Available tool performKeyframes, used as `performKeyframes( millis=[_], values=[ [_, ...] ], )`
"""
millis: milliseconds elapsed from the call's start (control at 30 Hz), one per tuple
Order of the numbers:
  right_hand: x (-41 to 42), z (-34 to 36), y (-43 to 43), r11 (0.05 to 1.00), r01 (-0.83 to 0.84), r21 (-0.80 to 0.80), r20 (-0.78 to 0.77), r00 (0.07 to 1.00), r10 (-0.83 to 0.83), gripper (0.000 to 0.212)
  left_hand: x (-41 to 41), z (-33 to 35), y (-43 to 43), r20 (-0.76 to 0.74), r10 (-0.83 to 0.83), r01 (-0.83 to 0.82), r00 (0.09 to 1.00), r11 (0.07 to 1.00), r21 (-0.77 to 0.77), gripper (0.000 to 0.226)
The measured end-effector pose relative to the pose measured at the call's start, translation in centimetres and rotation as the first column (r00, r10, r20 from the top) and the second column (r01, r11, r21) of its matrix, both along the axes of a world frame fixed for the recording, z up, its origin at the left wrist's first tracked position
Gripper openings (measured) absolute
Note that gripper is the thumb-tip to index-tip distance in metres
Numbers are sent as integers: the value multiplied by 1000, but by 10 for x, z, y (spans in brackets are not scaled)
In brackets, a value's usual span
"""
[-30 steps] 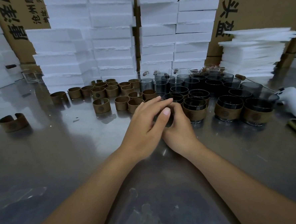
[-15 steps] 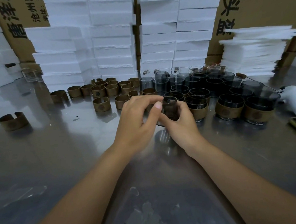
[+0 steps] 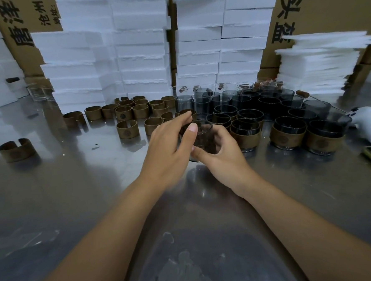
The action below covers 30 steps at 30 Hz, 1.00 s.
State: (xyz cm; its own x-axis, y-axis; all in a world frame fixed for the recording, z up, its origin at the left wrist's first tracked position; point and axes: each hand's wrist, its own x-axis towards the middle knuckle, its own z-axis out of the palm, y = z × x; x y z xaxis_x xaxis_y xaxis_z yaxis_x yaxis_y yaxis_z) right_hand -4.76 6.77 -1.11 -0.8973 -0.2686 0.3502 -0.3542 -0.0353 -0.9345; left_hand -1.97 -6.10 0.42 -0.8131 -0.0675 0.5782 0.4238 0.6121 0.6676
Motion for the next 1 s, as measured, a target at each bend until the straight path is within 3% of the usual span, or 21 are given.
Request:
performKeyframes(
  millis=[333,567,1000],
  values=[
    [-1,-3,0,994,-21,104,-33,999,25,48,3,2,2,21,-72,72,997,997,-27,52],
    [-3,-2,-1,998,36,52,-18,999,-35,44,9,5,9,-61,-139,135,988,989,-66,51],
    [-6,-1,0,986,164,23,153,974,-165,50,10,9,7,-148,-36,39,988,999,20,24]
  ],
)
